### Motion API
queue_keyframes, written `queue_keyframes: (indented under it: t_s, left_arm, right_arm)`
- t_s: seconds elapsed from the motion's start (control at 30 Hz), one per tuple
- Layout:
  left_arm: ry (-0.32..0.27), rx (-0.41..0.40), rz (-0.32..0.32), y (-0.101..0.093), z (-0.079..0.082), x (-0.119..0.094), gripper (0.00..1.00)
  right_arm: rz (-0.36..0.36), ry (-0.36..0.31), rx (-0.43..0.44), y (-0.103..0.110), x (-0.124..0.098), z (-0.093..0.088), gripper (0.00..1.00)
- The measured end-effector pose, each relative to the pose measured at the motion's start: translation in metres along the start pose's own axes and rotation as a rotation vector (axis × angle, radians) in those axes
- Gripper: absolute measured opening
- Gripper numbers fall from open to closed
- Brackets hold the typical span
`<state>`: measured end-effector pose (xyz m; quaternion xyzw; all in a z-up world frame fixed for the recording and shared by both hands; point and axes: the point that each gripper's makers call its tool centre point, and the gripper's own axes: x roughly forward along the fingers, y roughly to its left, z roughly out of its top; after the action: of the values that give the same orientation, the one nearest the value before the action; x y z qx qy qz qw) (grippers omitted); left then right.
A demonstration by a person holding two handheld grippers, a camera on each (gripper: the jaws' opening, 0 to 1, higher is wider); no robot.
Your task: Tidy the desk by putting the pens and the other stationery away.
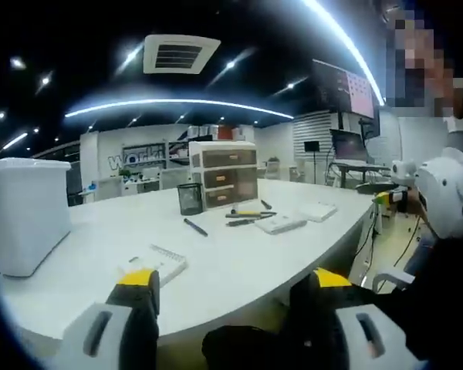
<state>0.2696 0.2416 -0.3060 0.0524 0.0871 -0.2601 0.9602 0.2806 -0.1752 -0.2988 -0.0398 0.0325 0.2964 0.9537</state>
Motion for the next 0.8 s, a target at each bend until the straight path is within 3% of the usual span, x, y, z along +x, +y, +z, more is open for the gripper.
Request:
queue_keyframes:
  t_s: [0.6, 0.8]
  left_arm:
    - [0.022, 0.011, 0.005, -0.0027, -0.0041, -0.0036, 0.78]
    - [0.005, -0.015, 0.021, 0.0017, -0.0017, -0.0069, 0.78]
  right_arm:
    - [0.004, 0.024, -0.006, 0.0022, 0.0009, -0.0072, 0.79]
    - [0.018, 0.018, -0.003, 0.0057, 0.0011, -0.0052, 0.81]
